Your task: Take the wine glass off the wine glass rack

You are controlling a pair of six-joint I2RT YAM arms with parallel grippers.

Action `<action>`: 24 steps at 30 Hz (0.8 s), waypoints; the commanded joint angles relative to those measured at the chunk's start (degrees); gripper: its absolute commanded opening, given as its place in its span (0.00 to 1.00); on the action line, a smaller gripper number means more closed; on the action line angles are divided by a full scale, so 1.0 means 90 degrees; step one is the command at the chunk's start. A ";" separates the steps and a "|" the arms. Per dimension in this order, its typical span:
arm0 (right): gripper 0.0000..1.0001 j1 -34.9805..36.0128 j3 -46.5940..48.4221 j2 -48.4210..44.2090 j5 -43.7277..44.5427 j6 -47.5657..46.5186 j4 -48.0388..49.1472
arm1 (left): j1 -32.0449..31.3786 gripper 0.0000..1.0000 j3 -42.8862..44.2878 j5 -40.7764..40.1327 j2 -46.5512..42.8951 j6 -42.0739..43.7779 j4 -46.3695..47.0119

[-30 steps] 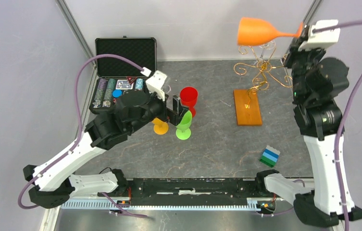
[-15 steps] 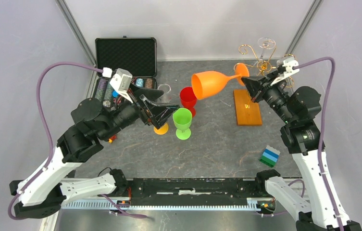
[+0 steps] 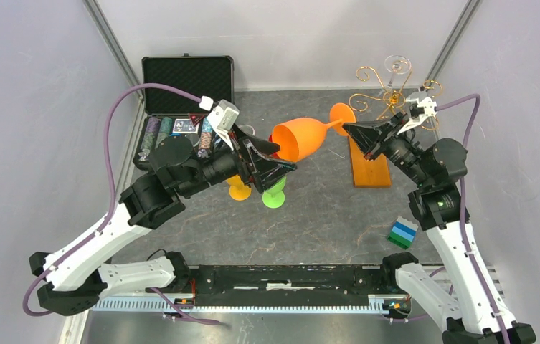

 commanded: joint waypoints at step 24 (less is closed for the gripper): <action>0.00 0.2352 0.0158 0.0456 0.3089 -0.0580 -0.0217 | 0.0012 0.26 0.0104 -0.1337 0.0196 0.0023 -0.0228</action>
